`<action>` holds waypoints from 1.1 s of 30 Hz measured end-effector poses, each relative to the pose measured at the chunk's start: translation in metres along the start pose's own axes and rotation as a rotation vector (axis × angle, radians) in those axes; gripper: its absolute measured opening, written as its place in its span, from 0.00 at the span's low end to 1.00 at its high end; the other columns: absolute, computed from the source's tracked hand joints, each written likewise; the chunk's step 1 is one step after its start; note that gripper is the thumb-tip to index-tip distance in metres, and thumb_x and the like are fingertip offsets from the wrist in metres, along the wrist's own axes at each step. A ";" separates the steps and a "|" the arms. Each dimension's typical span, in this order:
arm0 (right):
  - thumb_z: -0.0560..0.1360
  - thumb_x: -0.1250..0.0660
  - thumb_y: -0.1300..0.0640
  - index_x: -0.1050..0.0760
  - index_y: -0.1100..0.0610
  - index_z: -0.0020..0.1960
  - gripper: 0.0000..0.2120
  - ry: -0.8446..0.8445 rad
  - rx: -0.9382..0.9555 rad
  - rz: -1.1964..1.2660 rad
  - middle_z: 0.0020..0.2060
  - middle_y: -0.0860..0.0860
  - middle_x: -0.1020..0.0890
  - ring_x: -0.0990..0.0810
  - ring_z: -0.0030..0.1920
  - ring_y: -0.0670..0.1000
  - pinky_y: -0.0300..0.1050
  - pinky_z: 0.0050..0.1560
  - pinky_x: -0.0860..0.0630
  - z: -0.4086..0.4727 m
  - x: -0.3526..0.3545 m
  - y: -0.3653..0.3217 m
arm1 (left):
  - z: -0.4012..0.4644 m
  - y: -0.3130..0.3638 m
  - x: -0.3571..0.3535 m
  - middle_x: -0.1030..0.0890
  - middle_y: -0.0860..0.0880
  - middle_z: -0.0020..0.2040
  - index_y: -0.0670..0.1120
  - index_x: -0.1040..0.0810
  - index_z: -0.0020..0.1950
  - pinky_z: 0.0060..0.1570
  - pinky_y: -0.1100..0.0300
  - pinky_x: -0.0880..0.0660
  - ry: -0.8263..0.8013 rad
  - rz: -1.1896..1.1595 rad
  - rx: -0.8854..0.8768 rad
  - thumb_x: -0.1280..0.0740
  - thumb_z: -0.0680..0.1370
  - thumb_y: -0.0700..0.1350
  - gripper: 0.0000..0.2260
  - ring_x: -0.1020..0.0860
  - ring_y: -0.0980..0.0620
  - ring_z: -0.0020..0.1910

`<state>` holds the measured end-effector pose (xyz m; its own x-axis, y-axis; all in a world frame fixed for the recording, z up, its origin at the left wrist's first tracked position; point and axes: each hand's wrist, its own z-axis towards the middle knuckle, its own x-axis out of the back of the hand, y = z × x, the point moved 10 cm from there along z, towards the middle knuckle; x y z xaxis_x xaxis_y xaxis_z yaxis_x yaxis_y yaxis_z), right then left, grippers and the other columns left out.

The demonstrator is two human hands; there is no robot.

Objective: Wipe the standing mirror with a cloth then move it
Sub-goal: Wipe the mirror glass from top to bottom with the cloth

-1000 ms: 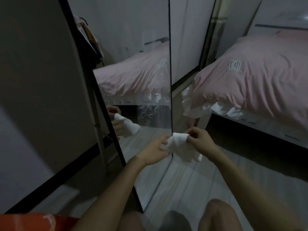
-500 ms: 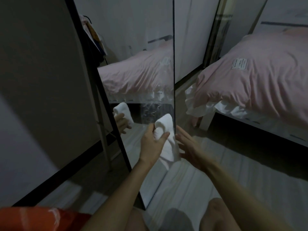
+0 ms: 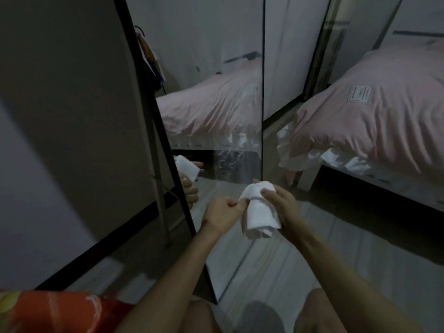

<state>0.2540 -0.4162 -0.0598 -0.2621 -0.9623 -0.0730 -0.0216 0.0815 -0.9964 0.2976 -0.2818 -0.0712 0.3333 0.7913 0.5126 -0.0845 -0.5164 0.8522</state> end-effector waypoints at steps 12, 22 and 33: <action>0.77 0.37 0.54 0.31 0.54 0.54 0.07 0.340 0.383 -0.094 0.42 0.45 0.26 0.24 0.41 0.43 0.35 0.37 0.25 0.036 -0.025 -0.099 | -0.090 0.094 0.130 0.25 0.43 0.52 0.46 0.27 0.50 0.51 0.50 0.32 1.118 0.341 -0.731 0.35 0.69 0.35 0.11 0.27 0.43 0.50; 0.75 0.39 0.54 0.40 0.57 0.70 0.25 0.141 0.712 -0.474 0.64 0.56 0.35 0.30 0.63 0.54 0.48 0.62 0.28 0.029 -0.124 -0.121 | -0.037 0.070 0.178 0.24 0.50 0.56 0.45 0.31 0.65 0.53 0.66 0.33 0.807 -0.297 -0.379 0.47 0.80 0.52 0.18 0.26 0.58 0.58; 0.76 0.40 0.53 0.32 0.58 0.63 0.18 0.182 0.052 -0.841 0.55 0.57 0.25 0.23 0.52 0.57 0.48 0.50 0.25 0.037 -0.054 0.024 | -0.037 0.066 0.179 0.31 0.60 0.38 0.50 0.30 0.52 0.38 0.76 0.34 0.740 -0.302 -0.456 0.48 0.82 0.49 0.08 0.28 0.72 0.37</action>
<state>0.3036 -0.3724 -0.0818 -0.3299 -0.6404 0.6936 -0.2350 -0.6559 -0.7173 0.3169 -0.1620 0.0809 -0.2708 0.9605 0.0640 -0.5064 -0.1987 0.8391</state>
